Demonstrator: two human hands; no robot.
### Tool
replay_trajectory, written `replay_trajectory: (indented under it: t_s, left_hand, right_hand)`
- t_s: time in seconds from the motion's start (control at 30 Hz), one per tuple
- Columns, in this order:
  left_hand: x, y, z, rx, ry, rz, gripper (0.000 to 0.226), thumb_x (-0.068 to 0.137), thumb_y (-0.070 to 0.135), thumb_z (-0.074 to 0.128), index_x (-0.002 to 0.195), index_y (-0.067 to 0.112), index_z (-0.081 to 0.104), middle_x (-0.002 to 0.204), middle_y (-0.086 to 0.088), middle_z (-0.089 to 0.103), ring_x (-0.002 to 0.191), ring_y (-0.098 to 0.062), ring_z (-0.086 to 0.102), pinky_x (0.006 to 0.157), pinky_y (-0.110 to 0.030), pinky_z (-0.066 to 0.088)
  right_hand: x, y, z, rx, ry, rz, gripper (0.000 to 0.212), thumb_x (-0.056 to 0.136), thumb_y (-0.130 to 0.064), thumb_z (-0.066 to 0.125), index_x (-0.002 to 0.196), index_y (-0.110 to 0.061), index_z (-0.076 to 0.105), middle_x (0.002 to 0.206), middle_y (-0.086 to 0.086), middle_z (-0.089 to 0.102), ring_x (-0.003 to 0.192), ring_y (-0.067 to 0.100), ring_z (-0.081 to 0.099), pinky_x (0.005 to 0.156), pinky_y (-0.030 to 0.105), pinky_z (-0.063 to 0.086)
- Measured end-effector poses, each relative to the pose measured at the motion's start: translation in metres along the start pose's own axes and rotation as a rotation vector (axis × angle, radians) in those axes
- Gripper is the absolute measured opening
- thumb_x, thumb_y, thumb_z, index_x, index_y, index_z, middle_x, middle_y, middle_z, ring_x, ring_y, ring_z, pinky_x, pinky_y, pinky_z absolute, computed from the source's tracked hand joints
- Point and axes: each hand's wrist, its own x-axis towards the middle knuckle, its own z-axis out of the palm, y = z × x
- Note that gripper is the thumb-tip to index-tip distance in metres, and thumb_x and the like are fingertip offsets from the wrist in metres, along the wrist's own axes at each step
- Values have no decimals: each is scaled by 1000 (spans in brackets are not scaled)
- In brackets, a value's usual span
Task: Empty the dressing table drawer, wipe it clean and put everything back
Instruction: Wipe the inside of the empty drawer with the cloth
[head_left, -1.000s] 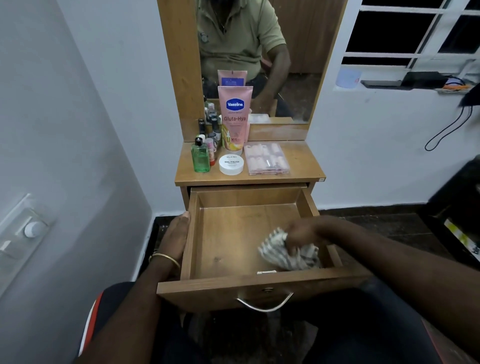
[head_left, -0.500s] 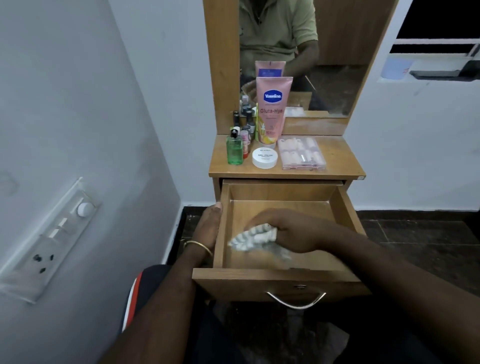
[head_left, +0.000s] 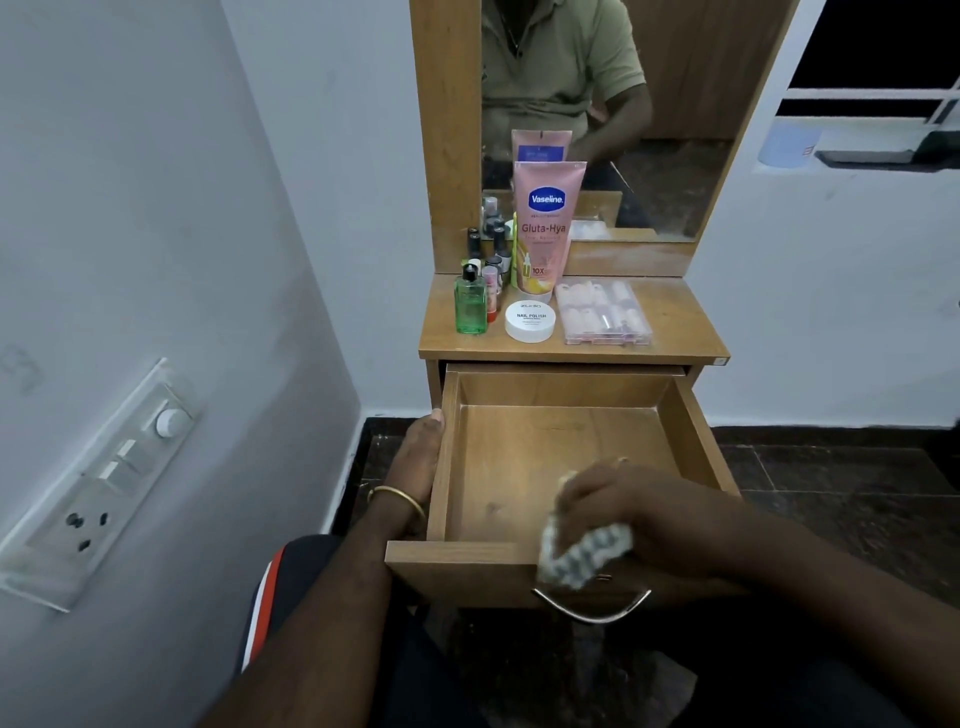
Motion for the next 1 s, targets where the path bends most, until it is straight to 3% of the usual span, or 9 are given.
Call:
replay_trajectory:
  t_s: [0.1, 0.23, 0.33, 0.47, 0.5, 0.57, 0.67, 0.83, 1.0]
  left_hand:
    - [-6, 8, 1, 10, 4, 6, 52, 99, 58, 31, 112, 21, 64, 107, -1, 70, 101, -18, 65, 84, -34, 48]
    - [-13, 13, 3, -7, 17, 17, 51, 103, 49, 30, 101, 17, 69, 92, -2, 74, 87, -16, 70, 70, -30, 47]
    - [-16, 17, 5, -36, 24, 26, 52, 103, 47, 33, 88, 15, 70, 80, -2, 75, 79, -21, 70, 72, -36, 52]
    - [-12, 18, 8, -21, 48, 47, 50, 104, 41, 35, 79, 14, 69, 73, -5, 74, 73, -25, 69, 76, -43, 54]
    - [-10, 18, 8, -13, 54, 47, 50, 103, 41, 36, 81, 11, 70, 73, -6, 74, 73, -27, 69, 77, -46, 55]
    - [-1, 11, 5, 13, 53, 30, 51, 103, 43, 38, 84, 4, 68, 73, -9, 73, 72, -31, 68, 80, -53, 55]
    - [6, 4, 1, 36, 21, 7, 48, 101, 47, 41, 89, 10, 69, 78, -9, 73, 75, -30, 70, 81, -55, 56]
    - [-8, 17, 6, -15, 61, 33, 30, 102, 41, 39, 92, 24, 62, 86, -3, 69, 80, -21, 65, 65, -32, 47]
    - [-7, 22, 7, -16, 105, 47, 20, 100, 43, 40, 102, 35, 58, 98, 5, 64, 84, -12, 61, 63, -26, 42]
  right_hand:
    - [-45, 15, -24, -47, 31, 43, 22, 85, -43, 68, 107, -42, 64, 117, -22, 60, 107, -3, 58, 85, 28, 53]
    - [-79, 26, -53, -38, 3, 74, 14, 89, -49, 65, 91, -38, 73, 108, -30, 63, 99, -4, 62, 84, 16, 48]
    - [-91, 35, -70, 120, -34, 280, 24, 64, -77, 70, 78, -58, 71, 91, -37, 66, 86, 7, 67, 80, 12, 50]
    - [-111, 65, -77, 412, 278, 409, 24, 84, -48, 70, 101, -30, 74, 103, 4, 74, 95, 26, 70, 85, 49, 56]
    - [-115, 77, -76, 550, 361, 458, 16, 90, -29, 68, 103, -24, 73, 104, 10, 73, 98, 31, 70, 87, 50, 56]
    - [-100, 86, -80, 843, 496, 564, 29, 92, 3, 56, 113, -12, 68, 112, 19, 71, 100, 34, 70, 84, 44, 58]
    - [-68, 92, -96, 1109, 597, 563, 31, 92, -8, 57, 122, -4, 60, 118, 19, 68, 102, 32, 68, 83, 38, 59]
    - [-6, 125, -126, 1085, 750, 568, 35, 101, -28, 51, 130, -8, 51, 112, 13, 64, 96, 25, 65, 85, 40, 52]
    - [37, 162, -154, 1051, 794, 621, 24, 106, -27, 40, 125, -18, 52, 104, 8, 67, 77, 13, 68, 53, 23, 53]
